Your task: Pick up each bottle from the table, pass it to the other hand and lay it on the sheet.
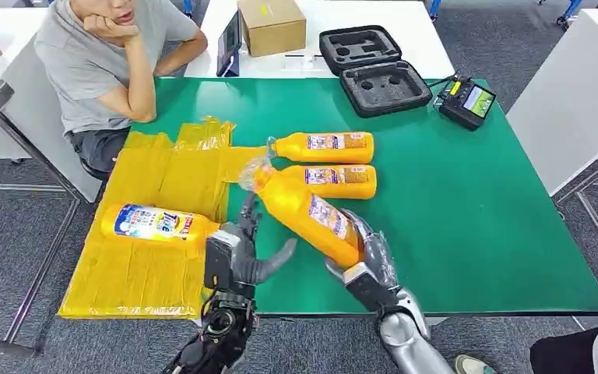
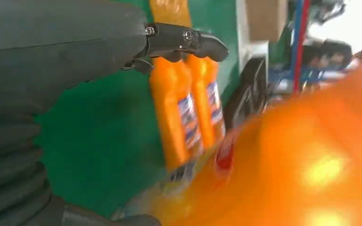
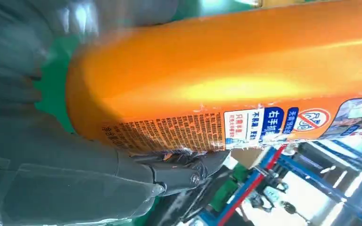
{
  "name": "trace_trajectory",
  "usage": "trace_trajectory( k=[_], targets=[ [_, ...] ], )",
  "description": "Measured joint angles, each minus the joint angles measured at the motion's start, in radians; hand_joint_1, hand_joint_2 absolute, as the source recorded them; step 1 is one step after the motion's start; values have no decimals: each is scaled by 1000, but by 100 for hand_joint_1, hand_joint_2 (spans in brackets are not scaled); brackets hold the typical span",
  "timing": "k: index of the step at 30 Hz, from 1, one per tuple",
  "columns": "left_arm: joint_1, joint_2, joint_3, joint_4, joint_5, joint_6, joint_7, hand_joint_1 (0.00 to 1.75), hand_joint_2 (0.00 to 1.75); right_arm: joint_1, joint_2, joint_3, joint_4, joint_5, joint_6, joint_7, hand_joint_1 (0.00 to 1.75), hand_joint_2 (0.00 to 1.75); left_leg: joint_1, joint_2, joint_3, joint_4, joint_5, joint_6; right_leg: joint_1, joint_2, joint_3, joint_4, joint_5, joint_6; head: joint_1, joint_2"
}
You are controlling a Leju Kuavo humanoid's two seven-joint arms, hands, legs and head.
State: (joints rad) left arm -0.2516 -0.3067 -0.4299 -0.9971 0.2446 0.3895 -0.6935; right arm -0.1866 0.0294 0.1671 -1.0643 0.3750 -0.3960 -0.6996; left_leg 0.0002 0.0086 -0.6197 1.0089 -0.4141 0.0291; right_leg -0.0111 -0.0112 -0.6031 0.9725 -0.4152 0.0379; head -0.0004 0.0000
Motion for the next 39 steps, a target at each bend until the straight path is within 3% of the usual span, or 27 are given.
trace_trajectory(
  k=[19, 39],
  targets=[
    [-34, -6, -50, 90, 42, -29, -7, 0, 175, -25, 29, 34, 22, -26, 55, 1, 175, 175, 0, 0, 0, 0, 0, 0, 0, 0, 0, 0, 0, 0, 0, 0],
    [8, 31, -116, -68, 84, -134, 14, 0, 175, -34, 2, 51, 67, -138, 146, -2, 175, 175, 0, 0, -1, 0, 0, 0, 0, 0, 0, 0, 0, 0, 0, 0]
  ],
)
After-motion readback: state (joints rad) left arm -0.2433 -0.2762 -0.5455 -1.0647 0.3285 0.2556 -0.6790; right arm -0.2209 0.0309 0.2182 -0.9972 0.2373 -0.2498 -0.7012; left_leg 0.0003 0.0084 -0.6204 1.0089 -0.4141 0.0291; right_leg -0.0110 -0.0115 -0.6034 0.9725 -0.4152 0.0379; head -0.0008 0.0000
